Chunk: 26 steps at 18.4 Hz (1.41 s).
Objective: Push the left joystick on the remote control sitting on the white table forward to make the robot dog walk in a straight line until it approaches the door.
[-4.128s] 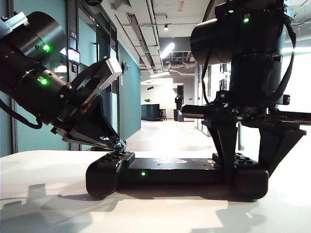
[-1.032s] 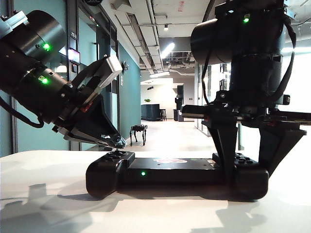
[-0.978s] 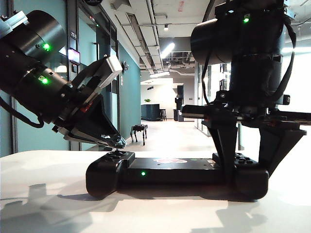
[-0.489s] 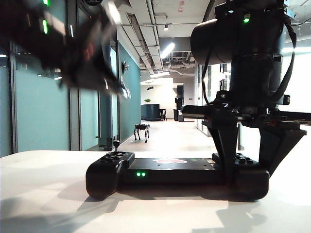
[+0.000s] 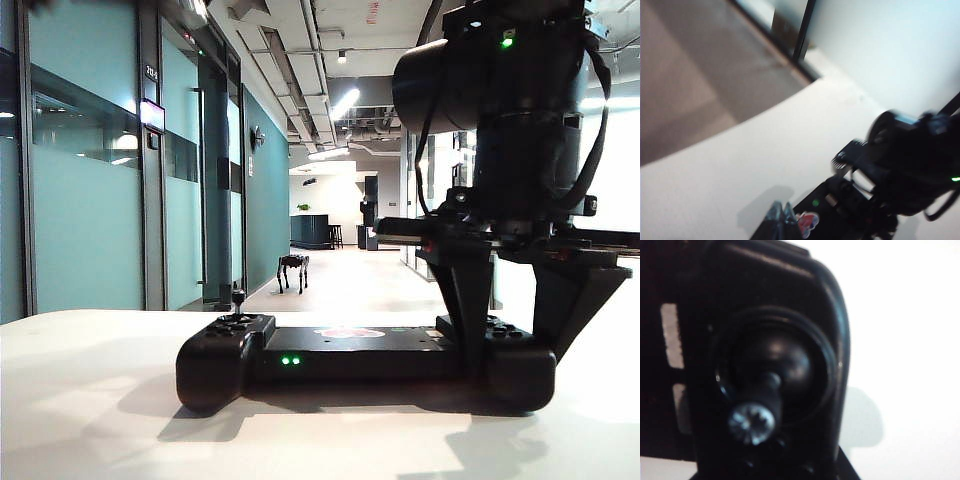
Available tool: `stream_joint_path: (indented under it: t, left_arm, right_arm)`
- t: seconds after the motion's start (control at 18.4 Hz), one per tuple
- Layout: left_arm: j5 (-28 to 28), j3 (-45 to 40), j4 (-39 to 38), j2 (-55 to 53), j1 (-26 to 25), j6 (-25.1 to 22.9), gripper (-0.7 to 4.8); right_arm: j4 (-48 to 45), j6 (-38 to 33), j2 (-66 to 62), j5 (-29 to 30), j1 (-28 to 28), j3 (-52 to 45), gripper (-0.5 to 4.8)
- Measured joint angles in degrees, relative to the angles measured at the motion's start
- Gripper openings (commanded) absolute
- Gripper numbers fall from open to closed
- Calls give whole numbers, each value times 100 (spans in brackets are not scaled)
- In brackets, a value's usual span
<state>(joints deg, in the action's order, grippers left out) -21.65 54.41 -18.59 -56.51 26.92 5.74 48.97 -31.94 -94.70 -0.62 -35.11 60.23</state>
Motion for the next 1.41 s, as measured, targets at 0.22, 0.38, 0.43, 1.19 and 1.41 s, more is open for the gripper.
stream_joint_path:
  t: [0.22, 0.38, 0.43, 1.19, 1.41]
  left_arm:
    - [4, 0, -396, 658, 0, 55, -5]
    - [101, -2, -640, 901, 0, 55, -5]
    - [122, -2, -671, 968, 0, 63, -5]
    - [142, -2, -697, 1355, 2, 175, -5]
    - [649, -155, -710, 1744, 315, -2, -5]
  right_arm:
    - [42, 190, -2, 0, 9, 15, 280]
    - [417, 367, -26, -275, 9, 251, 286]
    - [542, 457, -26, -420, 9, 358, 285]
    - [1408, 874, 1779, -542, 0, 1172, -1]
    - [782, 1646, 2994, -846, 2, 1165, -1]
